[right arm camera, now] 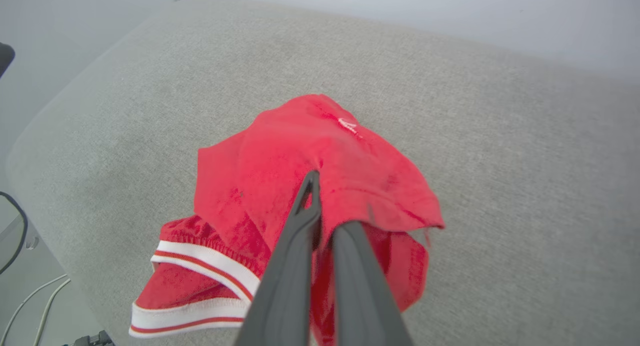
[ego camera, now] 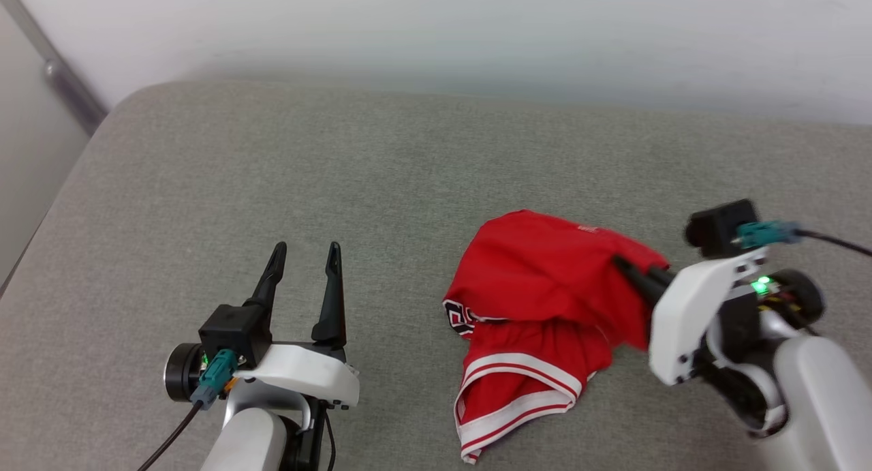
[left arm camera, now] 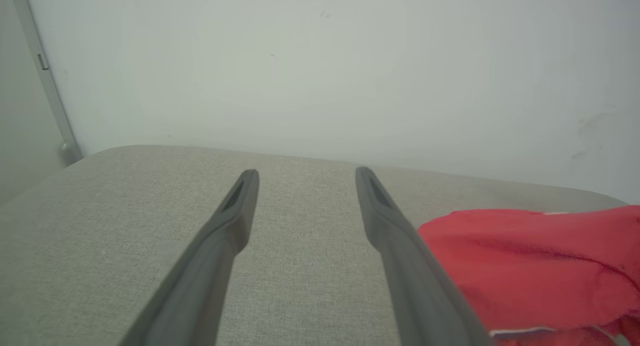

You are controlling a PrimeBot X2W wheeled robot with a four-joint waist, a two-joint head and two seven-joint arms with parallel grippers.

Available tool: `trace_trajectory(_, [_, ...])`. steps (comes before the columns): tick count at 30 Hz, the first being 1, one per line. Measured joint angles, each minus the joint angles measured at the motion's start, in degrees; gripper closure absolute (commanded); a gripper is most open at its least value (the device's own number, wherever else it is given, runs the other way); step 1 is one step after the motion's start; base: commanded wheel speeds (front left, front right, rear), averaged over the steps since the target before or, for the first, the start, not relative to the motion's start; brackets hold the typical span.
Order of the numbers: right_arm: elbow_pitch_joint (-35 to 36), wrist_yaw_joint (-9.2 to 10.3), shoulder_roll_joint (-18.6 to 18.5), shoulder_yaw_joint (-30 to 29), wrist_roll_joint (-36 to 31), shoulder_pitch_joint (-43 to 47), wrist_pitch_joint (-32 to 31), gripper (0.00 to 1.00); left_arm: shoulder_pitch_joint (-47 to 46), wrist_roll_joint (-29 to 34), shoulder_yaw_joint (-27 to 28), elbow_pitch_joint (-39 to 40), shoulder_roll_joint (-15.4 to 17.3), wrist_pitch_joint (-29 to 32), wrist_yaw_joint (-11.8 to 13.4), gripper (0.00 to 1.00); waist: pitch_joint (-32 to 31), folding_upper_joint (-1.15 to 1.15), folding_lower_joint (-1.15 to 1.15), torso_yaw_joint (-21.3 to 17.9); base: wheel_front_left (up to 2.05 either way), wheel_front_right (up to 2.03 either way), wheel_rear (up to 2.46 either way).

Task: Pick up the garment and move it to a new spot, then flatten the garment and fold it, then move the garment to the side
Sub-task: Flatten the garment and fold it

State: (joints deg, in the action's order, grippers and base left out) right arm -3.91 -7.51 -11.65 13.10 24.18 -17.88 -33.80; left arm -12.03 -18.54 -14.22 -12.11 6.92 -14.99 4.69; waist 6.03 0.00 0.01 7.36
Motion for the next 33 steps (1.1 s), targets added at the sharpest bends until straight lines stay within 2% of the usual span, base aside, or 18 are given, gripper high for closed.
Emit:
trace_trajectory(3, [1.9,-0.01,-0.67,-5.06,-2.24,0.38,0.78,1.0,0.26,0.19,0.56,0.01,-0.09,-0.08,-0.14,0.0,-0.41,0.0,0.0,-1.13,0.0,0.0,0.0])
trace_trajectory(9, [1.68,0.0,-1.29,-19.48,-6.25,6.25,1.01,1.0,1.21,0.6,1.46,-0.07,-0.1,-0.08,-0.24,0.0,-0.79,0.0,0.0,-3.49,0.0,0.0,0.0])
trace_trajectory(13, [-2.82,0.0,-0.62,-27.49,-8.61,11.46,2.37,1.0,1.33,0.73,1.72,-0.37,-0.07,-0.08,-0.51,0.0,-0.99,0.0,0.0,-4.56,0.0,0.0,0.0])
trace_trajectory(15, [-6.12,0.0,0.2,-29.5,-9.12,13.55,3.54,1.0,1.55,0.73,1.86,-0.55,-0.02,-0.08,-0.51,0.0,-1.12,0.0,0.0,-4.92,0.0,0.0,0.0])
trace_trajectory(17, [-9.55,0.0,1.56,-30.7,-9.24,14.8,5.38,0.84,1.75,0.73,1.96,-0.83,0.08,-0.08,-0.54,0.0,-1.14,0.0,0.0,-5.17,0.0,0.0,0.0])
trace_trajectory(18, [-11.47,0.0,2.15,-30.88,-9.47,15.17,6.25,0.66,1.82,0.71,2.04,-1.0,0.12,-0.08,-0.6,0.0,-1.14,0.0,0.0,-5.31,0.0,0.0,0.0])
trace_trajectory(19, [-13.01,0.0,2.77,-30.86,-9.49,15.45,7.26,0.07,1.89,0.71,2.11,-1.07,0.15,-0.08,-0.59,0.0,-1.14,0.0,0.0,-5.44,0.0,0.0,0.0])
trace_trajectory(20, [-14.4,0.0,3.27,-30.81,-9.53,15.62,8.39,0.0,1.95,0.71,2.13,-1.11,0.16,-0.08,-0.59,0.0,-1.15,0.0,0.0,-5.54,0.0,0.0,0.0])
trace_trajectory(25, [-16.11,0.0,3.72,-29.77,-9.85,15.16,16.95,0.0,2.7,0.57,2.52,-1.42,0.49,-0.08,-0.37,0.0,-1.73,0.0,0.0,-5.97,0.0,0.0,0.0])
trace_trajectory(29, [-13.54,0.0,3.59,-30.17,-11.84,15.12,24.72,0.0,4.0,0.24,2.72,-1.56,0.8,-0.07,-0.02,0.0,-2.87,0.0,0.0,-6.28,0.0,0.0,0.0])
trace_trajectory(33, [-10.13,0.0,3.91,-28.21,-13.34,15.74,28.93,0.0,5.52,0.09,2.94,-1.33,1.18,0.2,0.55,0.0,-4.3,0.0,0.0,-6.62,0.0,0.0,0.0])
